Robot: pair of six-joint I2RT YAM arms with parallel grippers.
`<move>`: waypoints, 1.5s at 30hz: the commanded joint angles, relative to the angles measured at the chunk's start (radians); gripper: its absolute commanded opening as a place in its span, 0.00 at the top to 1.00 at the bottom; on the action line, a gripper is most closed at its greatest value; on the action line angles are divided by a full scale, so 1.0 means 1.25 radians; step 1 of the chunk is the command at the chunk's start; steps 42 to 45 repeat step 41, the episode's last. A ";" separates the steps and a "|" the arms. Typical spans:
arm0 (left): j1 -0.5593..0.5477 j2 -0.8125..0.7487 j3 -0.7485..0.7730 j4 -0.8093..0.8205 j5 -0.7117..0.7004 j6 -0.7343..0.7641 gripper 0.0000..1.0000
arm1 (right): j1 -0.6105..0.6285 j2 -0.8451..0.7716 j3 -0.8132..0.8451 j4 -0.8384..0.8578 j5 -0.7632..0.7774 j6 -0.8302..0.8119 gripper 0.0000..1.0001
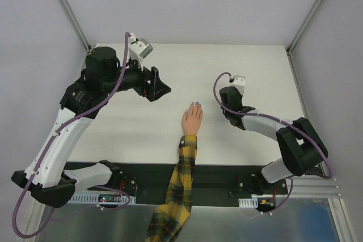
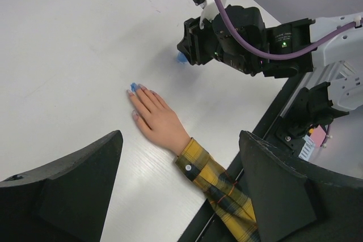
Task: Paint the nails
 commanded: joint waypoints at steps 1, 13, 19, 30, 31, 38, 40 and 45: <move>0.001 -0.014 0.014 0.005 0.008 0.010 0.18 | 0.005 -0.001 0.023 0.003 -0.002 -0.011 0.60; -0.001 0.024 0.021 0.025 -0.007 -0.015 0.18 | 0.020 -0.099 0.132 -0.208 -0.013 -0.021 0.17; 0.019 0.070 0.059 0.035 -0.056 -0.065 0.18 | 0.022 -0.224 0.269 -0.464 -0.038 -0.043 0.06; 0.038 0.087 0.146 0.106 -0.321 -0.072 0.17 | 0.003 -0.232 0.723 -0.878 -0.073 -0.151 0.04; 0.038 0.084 0.144 0.111 -0.340 -0.074 0.17 | 0.000 -0.218 0.757 -0.934 -0.091 -0.152 0.04; 0.041 0.064 0.154 0.156 -0.399 -0.054 0.17 | -0.017 -0.288 0.847 -0.864 -0.210 -0.169 0.04; 0.039 0.061 0.161 0.162 -0.407 -0.045 0.17 | -0.082 -0.223 0.972 -0.971 -0.233 -0.164 0.04; 0.039 0.060 0.165 0.162 -0.418 -0.044 0.17 | -0.093 -0.202 1.017 -1.000 -0.232 -0.178 0.04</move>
